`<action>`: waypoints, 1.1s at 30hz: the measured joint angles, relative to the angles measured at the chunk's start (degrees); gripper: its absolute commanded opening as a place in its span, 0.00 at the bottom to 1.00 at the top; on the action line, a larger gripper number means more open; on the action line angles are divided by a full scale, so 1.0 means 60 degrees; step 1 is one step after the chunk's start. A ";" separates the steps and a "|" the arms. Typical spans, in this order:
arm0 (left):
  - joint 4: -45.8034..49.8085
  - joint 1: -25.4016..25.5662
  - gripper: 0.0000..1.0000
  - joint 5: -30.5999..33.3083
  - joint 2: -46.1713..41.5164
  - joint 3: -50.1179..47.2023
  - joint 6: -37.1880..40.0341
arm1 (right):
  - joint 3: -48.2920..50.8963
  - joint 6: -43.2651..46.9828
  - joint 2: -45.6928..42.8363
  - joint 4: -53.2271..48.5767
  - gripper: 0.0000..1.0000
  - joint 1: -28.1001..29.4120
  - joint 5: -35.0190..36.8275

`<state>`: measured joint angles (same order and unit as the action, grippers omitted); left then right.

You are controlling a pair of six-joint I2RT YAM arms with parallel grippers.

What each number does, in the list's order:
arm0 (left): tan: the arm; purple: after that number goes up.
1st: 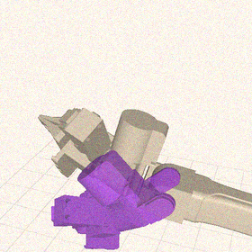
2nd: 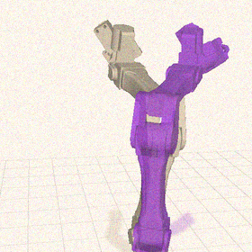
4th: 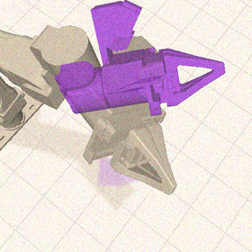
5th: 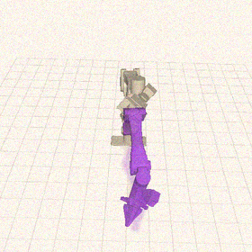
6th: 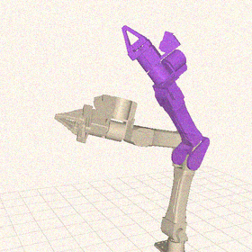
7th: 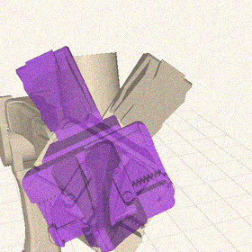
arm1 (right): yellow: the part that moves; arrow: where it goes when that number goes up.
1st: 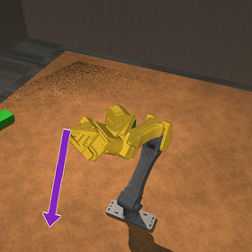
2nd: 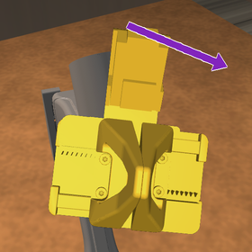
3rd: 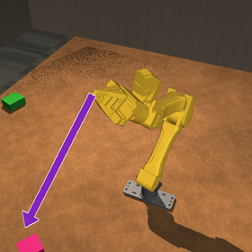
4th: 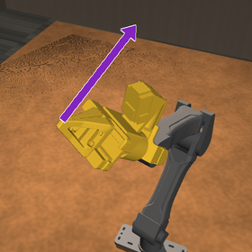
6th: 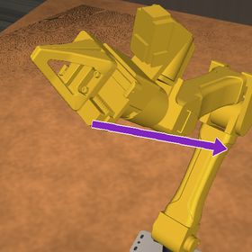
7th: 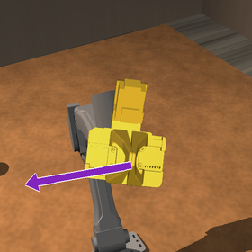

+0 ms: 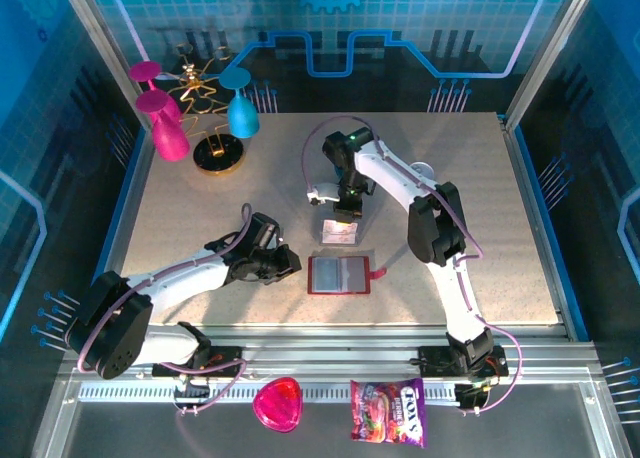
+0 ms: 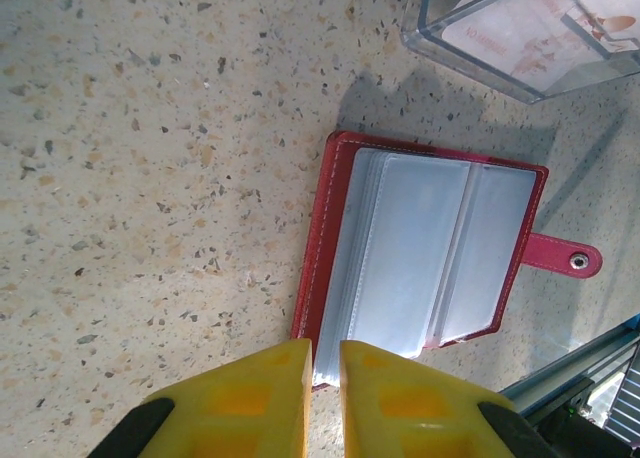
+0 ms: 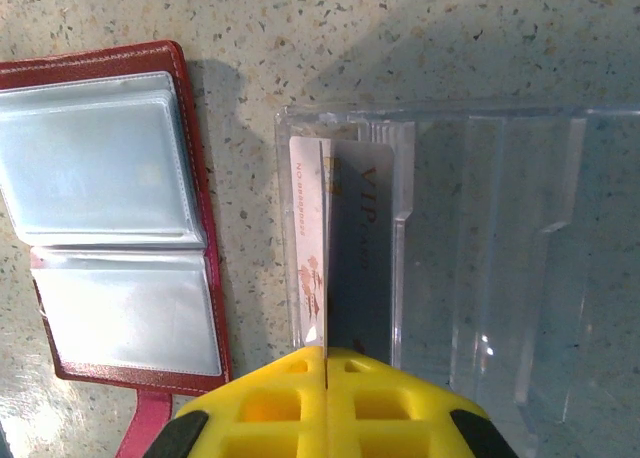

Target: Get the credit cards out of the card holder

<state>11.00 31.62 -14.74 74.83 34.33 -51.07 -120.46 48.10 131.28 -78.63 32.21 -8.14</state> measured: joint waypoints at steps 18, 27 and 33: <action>0.0015 -0.0011 0.16 -0.0015 -0.0033 -0.0106 -0.0033 | 0.0178 -0.0047 -0.0073 0.0193 0.15 0.0069 -0.0149; -0.0404 -0.0011 0.15 -0.0266 0.0441 -0.0113 -0.0146 | 0.1570 -0.0994 -0.1249 0.1348 0.15 0.0106 -0.0430; -0.0576 -0.0011 0.15 -0.0372 0.0743 -0.0113 -0.0175 | 0.2871 -0.2353 -0.2306 0.2539 0.15 0.0255 -0.0707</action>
<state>7.55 31.55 -16.97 79.29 33.65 -52.12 -103.24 33.98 117.45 -63.40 33.74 -12.38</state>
